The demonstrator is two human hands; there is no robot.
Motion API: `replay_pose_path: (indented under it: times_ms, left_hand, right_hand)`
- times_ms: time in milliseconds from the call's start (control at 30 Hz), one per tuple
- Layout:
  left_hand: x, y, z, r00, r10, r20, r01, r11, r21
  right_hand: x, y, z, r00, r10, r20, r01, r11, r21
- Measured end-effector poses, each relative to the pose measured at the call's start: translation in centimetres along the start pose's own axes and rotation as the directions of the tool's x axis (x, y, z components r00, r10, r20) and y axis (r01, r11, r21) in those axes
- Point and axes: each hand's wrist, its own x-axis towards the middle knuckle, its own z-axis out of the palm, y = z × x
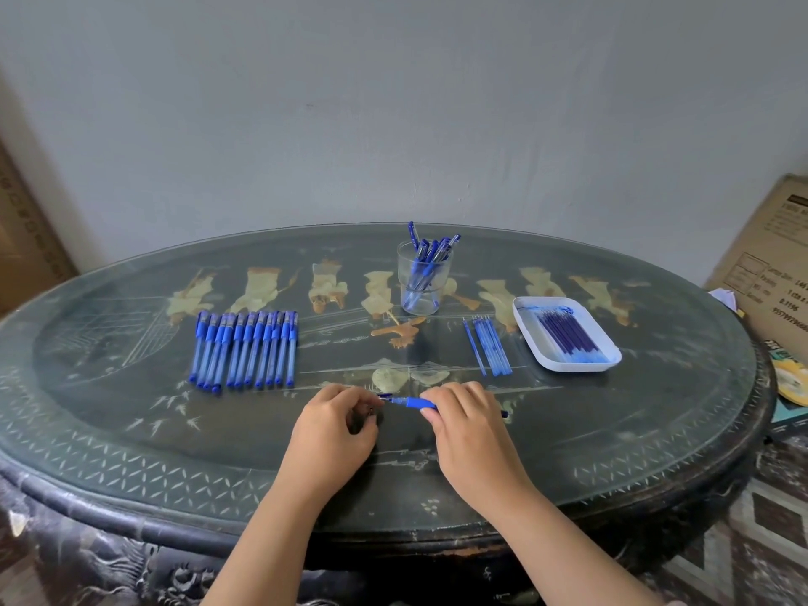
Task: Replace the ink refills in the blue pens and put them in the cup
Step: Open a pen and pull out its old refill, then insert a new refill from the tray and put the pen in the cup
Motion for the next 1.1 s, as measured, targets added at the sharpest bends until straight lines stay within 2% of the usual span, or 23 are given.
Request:
replay_pose_path:
  times_ms: [233, 367, 467, 567, 667, 867, 1000, 1100]
  left_hand:
    - [-0.1, -0.1, -0.2, 1.0, -0.002, 0.001, 0.002, 0.999, -0.05]
    - [-0.2, 0.6, -0.6, 0.994, 0.021, -0.103, -0.036, 0.989, -0.14]
    - [-0.1, 1.1, -0.9, 0.993, 0.041, -0.111, -0.066, 0.972, -0.225]
    - [0.0, 2.1, -1.3, 0.996, -0.074, 0.04, 0.084, 0.871, -0.485]
    - [0.0, 3.0, -1.4, 0.976, -0.11, 0.189, 0.204, 0.771, -0.604]
    - [0.0, 3.4, -1.5, 0.961, -0.095, 0.259, 0.258, 0.641, -0.723]
    - [0.1, 3.6, -1.7, 0.959, -0.094, 0.266, 0.266, 0.617, -0.741]
    - [0.2, 3.5, -1.8, 0.963, -0.102, 0.248, 0.256, 0.624, -0.739]
  right_hand:
    - [0.1, -0.2, -0.4, 1.0, 0.01, -0.012, -0.01, 1.0, 0.024]
    - [1.1, -0.5, -1.6, 0.985, 0.142, -0.094, -0.124, 0.976, 0.177]
    - [2.8, -1.6, -3.0, 0.934, 0.349, -0.073, -0.294, 0.87, 0.395]
    - [3.9, -3.2, -4.3, 0.883, 0.463, 0.078, -0.423, 0.712, 0.56]
    - [4.3, -4.2, -5.3, 0.85, 0.49, 0.195, -0.488, 0.59, 0.643]
    - [4.9, -4.8, -6.4, 0.817, 0.519, 0.251, -0.522, 0.481, 0.704]
    - [5.4, -5.2, -6.8, 0.804, 0.516, 0.296, -0.54, 0.426, 0.726]
    - [6.2, -5.0, -7.5, 0.783, 0.531, 0.324, -0.543, 0.33, 0.772]
